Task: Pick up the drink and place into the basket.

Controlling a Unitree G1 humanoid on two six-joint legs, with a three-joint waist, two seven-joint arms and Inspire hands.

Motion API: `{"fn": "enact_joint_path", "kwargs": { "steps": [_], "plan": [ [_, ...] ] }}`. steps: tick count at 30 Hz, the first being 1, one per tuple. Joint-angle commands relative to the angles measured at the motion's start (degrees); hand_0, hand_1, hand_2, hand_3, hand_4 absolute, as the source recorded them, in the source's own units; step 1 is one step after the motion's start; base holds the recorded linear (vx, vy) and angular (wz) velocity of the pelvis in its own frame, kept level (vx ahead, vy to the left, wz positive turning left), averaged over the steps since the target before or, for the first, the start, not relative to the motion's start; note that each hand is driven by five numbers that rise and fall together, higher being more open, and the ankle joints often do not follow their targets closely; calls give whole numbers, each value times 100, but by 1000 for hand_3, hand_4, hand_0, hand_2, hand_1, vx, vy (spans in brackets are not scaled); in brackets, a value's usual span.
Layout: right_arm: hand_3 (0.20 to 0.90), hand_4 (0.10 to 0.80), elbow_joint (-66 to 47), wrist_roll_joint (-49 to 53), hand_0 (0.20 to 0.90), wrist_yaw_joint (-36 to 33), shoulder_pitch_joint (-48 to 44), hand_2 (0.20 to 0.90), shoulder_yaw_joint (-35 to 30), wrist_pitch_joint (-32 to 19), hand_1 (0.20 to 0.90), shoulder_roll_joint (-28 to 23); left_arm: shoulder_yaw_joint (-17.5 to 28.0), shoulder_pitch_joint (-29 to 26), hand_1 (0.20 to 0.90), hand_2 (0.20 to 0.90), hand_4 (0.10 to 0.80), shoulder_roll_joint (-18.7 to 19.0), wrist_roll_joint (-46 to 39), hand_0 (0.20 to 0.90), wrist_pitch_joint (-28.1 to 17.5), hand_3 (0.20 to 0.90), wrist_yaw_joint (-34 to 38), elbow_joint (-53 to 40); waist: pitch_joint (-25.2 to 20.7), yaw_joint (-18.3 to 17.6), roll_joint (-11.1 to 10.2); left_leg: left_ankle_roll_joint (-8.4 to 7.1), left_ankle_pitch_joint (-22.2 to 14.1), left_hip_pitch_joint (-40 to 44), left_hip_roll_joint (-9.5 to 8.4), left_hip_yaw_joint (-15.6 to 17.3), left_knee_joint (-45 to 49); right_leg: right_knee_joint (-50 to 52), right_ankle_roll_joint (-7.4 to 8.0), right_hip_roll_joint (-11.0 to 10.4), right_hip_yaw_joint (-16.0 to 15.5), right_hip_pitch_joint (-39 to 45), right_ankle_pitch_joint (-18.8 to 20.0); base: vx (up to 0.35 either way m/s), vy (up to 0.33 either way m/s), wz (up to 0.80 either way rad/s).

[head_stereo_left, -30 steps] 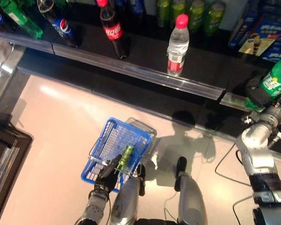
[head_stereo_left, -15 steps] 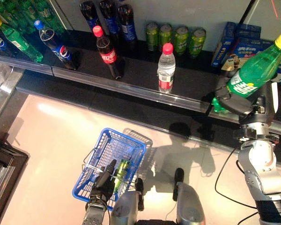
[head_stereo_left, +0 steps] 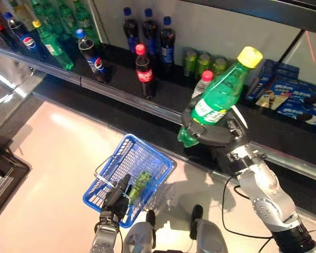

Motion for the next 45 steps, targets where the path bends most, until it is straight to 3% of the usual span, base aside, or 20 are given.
{"fn": "enact_joint_path", "kwargs": {
  "steps": [1,11,19,24,36,45],
  "plan": [
    [200,100,-908,253,300,35,-929,300,139,-668,300,307,-43,124,300,300,100,892,95,300,-518,200,-1087,-1469,-1223,203,-31,-64,122,-260,-143,-129,329,-134,-156,145,-58,706,-535,-27,13,12],
    [200,100,-545,-369,300,-901,-1420,300,1072,-469,300,677,-479,123,300,300,100,1339,183,300,90,200,-1368,-3554,-1123,811,-12,-31,208,-463,-313,-719,428,-196,-121,36,-492,809,-467,-22,7,32],
    [200,100,-235,-637,300,-1429,-1545,300,1555,-493,300,1039,-578,-113,300,300,100,1454,-148,300,392,200,-1444,-4622,-1043,1124,-68,-6,250,-528,-404,-1064,495,-179,-78,2,-764,912,-440,14,-30,28],
    [200,100,249,-990,300,-1837,-1772,300,1928,-423,300,1378,-675,-347,300,300,100,1518,-123,300,718,200,-1983,-5286,-1007,1389,-110,8,264,-594,-471,-1298,576,-176,-60,-29,-986,991,-426,30,-39,39],
    [200,100,1276,-1803,300,-2278,-2162,300,2294,-234,300,1795,-589,-741,300,300,100,1883,-383,300,1308,200,-3118,-5918,-1090,1743,-148,-19,265,-596,-554,-1584,637,-190,-11,-82,-1282,1180,-414,48,-2,20],
    [200,100,2708,-2077,300,-2555,-2061,300,2454,-312,300,2049,-511,-884,300,300,100,2115,-738,300,1399,200,-3814,-6159,-1295,1975,-201,-46,210,-465,-568,-1708,640,-190,20,-120,-1432,1414,-478,94,10,10]
  ]
}}
